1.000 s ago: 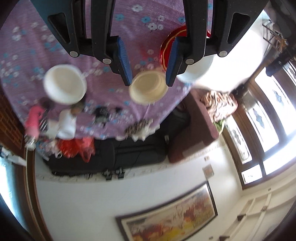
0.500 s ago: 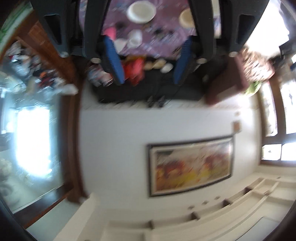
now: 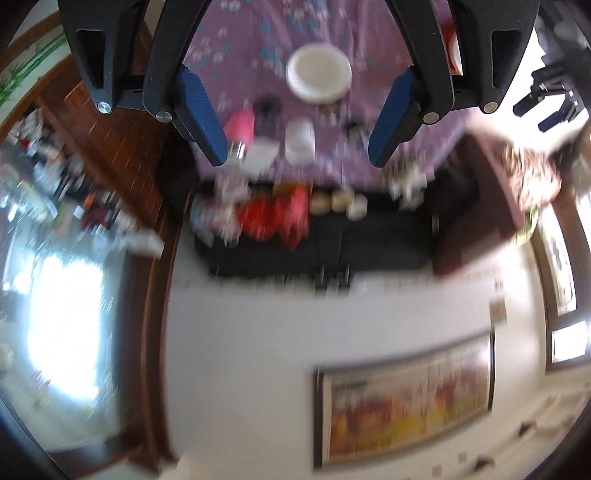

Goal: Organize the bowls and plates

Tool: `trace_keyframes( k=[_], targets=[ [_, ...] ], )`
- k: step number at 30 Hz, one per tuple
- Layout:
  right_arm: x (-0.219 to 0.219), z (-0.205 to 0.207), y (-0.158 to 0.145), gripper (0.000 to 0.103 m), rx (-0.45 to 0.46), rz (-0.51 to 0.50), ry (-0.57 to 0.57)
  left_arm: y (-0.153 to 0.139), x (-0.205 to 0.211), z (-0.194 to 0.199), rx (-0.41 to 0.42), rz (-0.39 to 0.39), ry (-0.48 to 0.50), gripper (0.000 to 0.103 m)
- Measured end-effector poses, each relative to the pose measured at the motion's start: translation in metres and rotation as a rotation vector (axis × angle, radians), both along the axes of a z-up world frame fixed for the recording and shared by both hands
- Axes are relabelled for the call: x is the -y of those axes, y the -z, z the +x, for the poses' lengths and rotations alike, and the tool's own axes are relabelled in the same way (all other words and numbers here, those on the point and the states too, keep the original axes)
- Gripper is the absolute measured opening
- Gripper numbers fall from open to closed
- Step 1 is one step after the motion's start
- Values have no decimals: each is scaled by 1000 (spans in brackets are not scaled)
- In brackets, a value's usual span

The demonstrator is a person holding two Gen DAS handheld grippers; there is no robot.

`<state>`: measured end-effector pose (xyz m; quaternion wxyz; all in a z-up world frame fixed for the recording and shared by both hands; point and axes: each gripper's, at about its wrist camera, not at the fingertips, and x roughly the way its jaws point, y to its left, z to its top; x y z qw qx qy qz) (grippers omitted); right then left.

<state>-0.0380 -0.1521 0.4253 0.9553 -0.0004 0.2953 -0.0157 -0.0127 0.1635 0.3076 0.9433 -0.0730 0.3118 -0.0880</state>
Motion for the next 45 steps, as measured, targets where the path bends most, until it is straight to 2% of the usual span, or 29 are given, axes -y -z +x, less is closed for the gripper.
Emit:
trace_keyframes(
  k=[3,6,8,11,15,18,26,31,33,34,35,36,38,41,45],
  targets=[
    [11,36,91,82,-151,17,-7,65,21,21,-111,-31,51,100],
    [19,61,171,82,-271,76,-26,112,39,37,-205,-68,78,100],
    [25,73,210,81,-316,107,-29,143,54,52,-266,-92,82,99],
    [39,90,262,78,-360,201,-21,174,72,75,-333,-112,95,99],
    [45,113,303,63,-391,261,-6,199,97,100,-378,-117,110,99],
    [48,126,323,58,-403,285,14,213,112,119,-394,-129,115,99],
    [55,156,362,58,-429,346,39,257,140,167,-479,-154,110,97],
    [54,168,377,41,-452,384,29,271,153,177,-510,-152,122,91],
    [51,170,382,29,-464,394,20,276,157,179,-522,-157,132,81],
    [49,170,384,28,-464,394,19,278,159,179,-529,-157,141,77],
    [48,169,384,27,-459,391,18,279,162,179,-540,-156,154,68],
    [47,168,383,19,-455,386,14,282,164,178,-549,-156,162,58],
    [43,164,379,15,-440,375,0,284,167,176,-561,-153,183,47],
    [35,156,368,14,-419,362,-26,280,170,168,-555,-157,197,42],
    [21,140,346,14,-365,314,-48,258,165,149,-486,-144,177,42]
  ],
)
